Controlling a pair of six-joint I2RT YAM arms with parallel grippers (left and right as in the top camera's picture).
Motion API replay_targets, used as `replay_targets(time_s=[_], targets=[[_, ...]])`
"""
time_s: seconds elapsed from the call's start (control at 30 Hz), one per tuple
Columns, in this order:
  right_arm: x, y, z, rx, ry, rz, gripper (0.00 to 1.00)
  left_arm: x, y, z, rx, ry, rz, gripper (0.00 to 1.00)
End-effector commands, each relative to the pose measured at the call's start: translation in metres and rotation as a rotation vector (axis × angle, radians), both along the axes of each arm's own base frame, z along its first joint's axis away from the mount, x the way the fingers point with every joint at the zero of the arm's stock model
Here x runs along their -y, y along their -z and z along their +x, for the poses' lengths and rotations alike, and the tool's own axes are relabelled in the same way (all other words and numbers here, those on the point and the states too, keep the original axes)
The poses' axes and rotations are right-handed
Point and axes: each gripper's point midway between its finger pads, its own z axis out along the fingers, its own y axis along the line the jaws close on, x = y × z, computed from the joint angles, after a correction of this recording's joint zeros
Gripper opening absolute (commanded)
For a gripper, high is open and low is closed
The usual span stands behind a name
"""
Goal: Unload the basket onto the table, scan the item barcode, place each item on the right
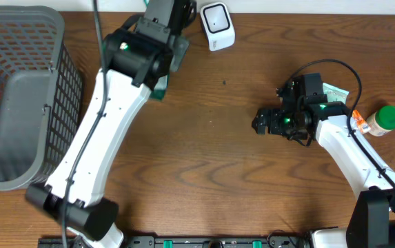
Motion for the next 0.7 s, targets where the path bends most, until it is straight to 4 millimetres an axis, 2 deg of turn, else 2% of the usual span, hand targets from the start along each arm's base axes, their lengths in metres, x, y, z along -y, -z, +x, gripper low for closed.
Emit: replay_targets(time_s=[0.0,0.17,0.23,0.4,0.67], targets=[[-0.004,-0.003,-0.009,-0.026,-0.039,0.032,0.99,-0.003,0.007,0.021,0.017,0.068,0.158,0.07],[0.016,-0.004,-0.014,-0.076,0.037,0.085,0.99,0.011,0.031,0.048,0.014,0.159,0.254,0.07],[0.016,-0.007,-0.015,-0.090,0.054,0.139,0.99,0.014,0.035,0.063,0.045,0.163,0.282,0.07],[0.018,-0.007,-0.018,-0.107,0.065,0.144,0.99,0.021,0.043,0.099,0.137,0.128,0.327,0.07],[0.018,-0.007,-0.018,-0.106,0.065,0.144,0.99,0.027,0.086,0.154,0.211,0.129,0.537,0.07]])
